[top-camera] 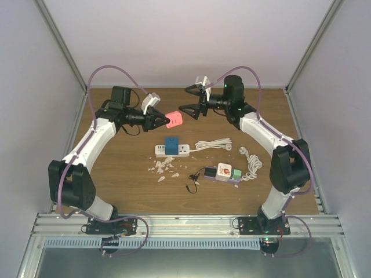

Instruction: Pull the plug off the socket

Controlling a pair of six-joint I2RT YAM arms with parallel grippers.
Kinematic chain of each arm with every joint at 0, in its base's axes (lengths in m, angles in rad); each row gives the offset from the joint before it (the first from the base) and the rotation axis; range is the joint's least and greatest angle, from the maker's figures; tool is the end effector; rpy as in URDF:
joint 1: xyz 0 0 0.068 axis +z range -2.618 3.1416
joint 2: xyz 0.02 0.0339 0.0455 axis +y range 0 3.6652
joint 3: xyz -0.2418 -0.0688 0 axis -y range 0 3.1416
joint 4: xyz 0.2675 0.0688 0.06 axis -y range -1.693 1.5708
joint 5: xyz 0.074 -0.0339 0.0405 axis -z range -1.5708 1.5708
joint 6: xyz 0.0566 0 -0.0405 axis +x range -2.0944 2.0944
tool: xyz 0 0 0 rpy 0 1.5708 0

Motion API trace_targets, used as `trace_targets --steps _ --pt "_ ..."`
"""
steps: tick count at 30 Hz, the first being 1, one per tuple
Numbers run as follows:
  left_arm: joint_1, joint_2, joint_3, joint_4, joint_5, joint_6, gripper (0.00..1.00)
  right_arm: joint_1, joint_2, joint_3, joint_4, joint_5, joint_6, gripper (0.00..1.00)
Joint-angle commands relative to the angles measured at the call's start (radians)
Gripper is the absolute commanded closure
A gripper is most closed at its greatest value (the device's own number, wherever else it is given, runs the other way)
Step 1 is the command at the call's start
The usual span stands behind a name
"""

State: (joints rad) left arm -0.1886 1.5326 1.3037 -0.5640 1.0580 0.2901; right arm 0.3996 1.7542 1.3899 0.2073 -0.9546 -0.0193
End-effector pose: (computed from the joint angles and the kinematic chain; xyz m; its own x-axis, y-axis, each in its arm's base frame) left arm 0.3408 -0.1153 0.2804 -0.4724 0.2330 -0.8500 0.8639 0.3137 -0.3941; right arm 0.3881 0.2141 0.2953 -0.1253 -0.0650 -0.9900 -0.9700 0.2176 0.1085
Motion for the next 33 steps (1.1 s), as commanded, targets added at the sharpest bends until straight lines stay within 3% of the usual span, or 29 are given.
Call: trace_targets --steps 1,6,9,16,22,33 --pt "0.044 -0.066 -0.018 0.083 -0.172 0.05 1.0 -0.01 -0.025 0.04 -0.105 0.033 -0.086 0.0" --pt "0.119 -0.054 0.001 0.093 -0.339 0.104 1.0 -0.026 -0.042 0.049 -0.167 0.069 -0.168 0.0" --pt "0.145 -0.025 0.013 0.123 -0.539 0.08 1.0 -0.033 -0.045 0.063 -0.202 0.097 -0.207 0.0" --pt "0.248 0.055 0.039 0.178 -0.727 0.191 1.0 -0.039 -0.081 0.044 -0.216 0.24 -0.253 0.0" --pt "0.307 0.145 0.042 0.249 -0.811 0.355 1.0 -0.038 -0.147 -0.055 -0.092 0.403 -0.289 0.0" --pt "0.361 0.338 0.122 0.411 -0.98 0.65 1.0 -0.039 -0.147 -0.049 -0.117 0.564 -0.206 0.0"
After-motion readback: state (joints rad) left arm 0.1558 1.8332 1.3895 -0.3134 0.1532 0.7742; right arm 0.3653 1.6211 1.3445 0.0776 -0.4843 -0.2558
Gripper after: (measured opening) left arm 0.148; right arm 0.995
